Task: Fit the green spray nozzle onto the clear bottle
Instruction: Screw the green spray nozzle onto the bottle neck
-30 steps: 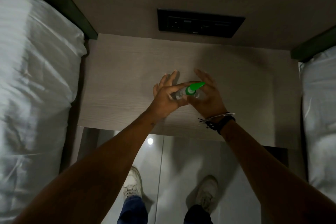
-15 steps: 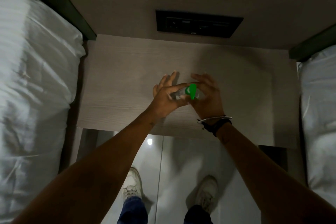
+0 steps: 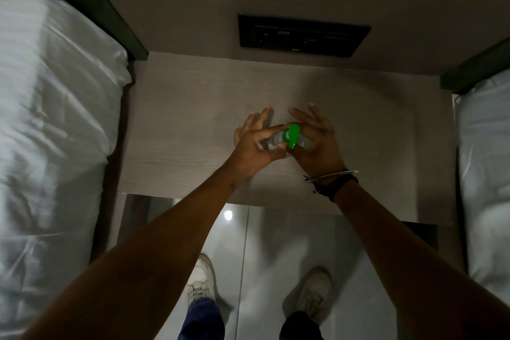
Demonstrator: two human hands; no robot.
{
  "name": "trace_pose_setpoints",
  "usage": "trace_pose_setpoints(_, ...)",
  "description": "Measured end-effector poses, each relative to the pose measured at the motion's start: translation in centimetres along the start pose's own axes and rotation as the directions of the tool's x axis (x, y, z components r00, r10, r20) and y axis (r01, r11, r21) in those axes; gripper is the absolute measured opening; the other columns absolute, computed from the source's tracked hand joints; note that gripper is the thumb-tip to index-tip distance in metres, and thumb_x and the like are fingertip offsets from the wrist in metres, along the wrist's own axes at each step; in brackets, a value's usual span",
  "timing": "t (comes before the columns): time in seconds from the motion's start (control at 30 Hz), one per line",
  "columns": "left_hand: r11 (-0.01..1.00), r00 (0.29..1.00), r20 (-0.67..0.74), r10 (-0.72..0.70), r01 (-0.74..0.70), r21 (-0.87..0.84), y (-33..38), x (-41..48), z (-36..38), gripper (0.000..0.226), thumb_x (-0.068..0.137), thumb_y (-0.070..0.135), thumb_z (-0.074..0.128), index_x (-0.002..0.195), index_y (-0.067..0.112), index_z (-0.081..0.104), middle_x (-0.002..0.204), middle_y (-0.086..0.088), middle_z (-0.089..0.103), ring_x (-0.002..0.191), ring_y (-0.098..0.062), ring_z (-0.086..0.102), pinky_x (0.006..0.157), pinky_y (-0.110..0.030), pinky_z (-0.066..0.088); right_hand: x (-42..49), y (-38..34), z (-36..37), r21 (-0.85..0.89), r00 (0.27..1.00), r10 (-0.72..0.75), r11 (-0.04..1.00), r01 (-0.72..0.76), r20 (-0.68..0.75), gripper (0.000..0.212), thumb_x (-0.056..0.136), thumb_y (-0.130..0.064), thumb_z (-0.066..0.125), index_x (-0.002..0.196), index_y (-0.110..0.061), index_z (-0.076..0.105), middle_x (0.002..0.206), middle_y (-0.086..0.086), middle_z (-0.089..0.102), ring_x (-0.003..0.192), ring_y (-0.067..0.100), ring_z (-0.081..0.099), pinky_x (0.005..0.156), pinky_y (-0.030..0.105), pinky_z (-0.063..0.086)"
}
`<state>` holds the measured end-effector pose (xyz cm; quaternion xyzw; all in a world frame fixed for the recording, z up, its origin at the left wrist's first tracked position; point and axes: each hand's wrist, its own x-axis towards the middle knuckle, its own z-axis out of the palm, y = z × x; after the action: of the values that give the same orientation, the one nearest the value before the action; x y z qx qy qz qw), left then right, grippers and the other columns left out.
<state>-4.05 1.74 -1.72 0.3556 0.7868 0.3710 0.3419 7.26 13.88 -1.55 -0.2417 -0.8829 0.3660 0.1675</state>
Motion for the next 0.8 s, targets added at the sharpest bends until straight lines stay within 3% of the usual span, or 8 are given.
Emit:
trace_pose_setpoints(0.1,1.0,1.0,0.008,0.003,-0.003,0.016,-0.1,0.1,-0.1,0.058,0.069,0.042,0.074,0.122,0.044,0.05,0.158,0.003,0.015,0.146,-0.021,-0.001,0.114,-0.057,-0.004,-0.2,-0.4,0.1,-0.043,0.999,-0.005,0.999,0.003,-0.054,0.035,0.071,-0.024,0.081,0.104,-0.023,0.069,0.126,-0.012,0.06,0.137,0.024,0.036,0.105,0.044,0.027)
trace_pose_setpoints(0.3,0.999,1.0,0.009,0.008,-0.008,0.031,0.2,0.1,-0.2,0.058,0.071,0.04,0.074,0.123,0.042,0.05,0.158,0.003,0.014,0.146,-0.022,-0.001,0.115,-0.054,-0.004,-0.3,-0.6,-0.2,-0.048,1.0,0.01,0.999,-0.011,-0.027,0.038,0.074,-0.033,0.078,0.109,-0.024,0.068,0.125,-0.008,0.064,0.138,0.02,0.034,0.103,0.042,0.024)
trace_pose_setpoints(0.43,1.0,1.0,0.003,-0.002,0.002,0.026,0.0,0.1,0.0,0.058,0.071,0.04,0.073,0.125,0.041,0.05,0.158,0.003,0.015,0.146,-0.022,-0.001,0.115,-0.055,-0.003,-0.3,-0.7,-0.4,-0.009,1.0,0.022,1.0,-0.022,0.005,0.034,0.075,-0.029,0.078,0.107,-0.025,0.068,0.128,-0.017,0.055,0.139,0.017,0.028,0.105,0.04,0.02)
trace_pose_setpoints(0.6,0.999,0.998,0.066,-0.009,0.005,0.052,0.3,0.6,-0.7,0.059,0.075,0.036,0.072,0.129,0.036,0.048,0.158,0.004,0.013,0.146,-0.022,-0.002,0.116,-0.055,-0.003,0.3,-0.1,-0.2,0.074,0.995,0.079,0.994,-0.083,0.066,0.041,0.076,-0.021,0.077,0.115,-0.024,0.065,0.132,-0.009,0.059,0.143,0.02,0.026,0.111,0.056,0.026)
trace_pose_setpoints(0.8,0.997,0.993,0.12,0.017,-0.026,0.07,-0.2,1.1,-1.1,0.064,0.071,0.037,0.075,0.129,0.04,0.047,0.158,0.006,0.012,0.146,-0.022,-0.003,0.115,-0.058,-0.003,-0.1,-0.1,-0.3,0.049,0.995,0.068,0.996,-0.072,0.075,0.041,0.076,-0.033,0.071,0.116,-0.023,0.065,0.132,-0.003,0.061,0.142,0.025,0.03,0.108,0.06,0.029)
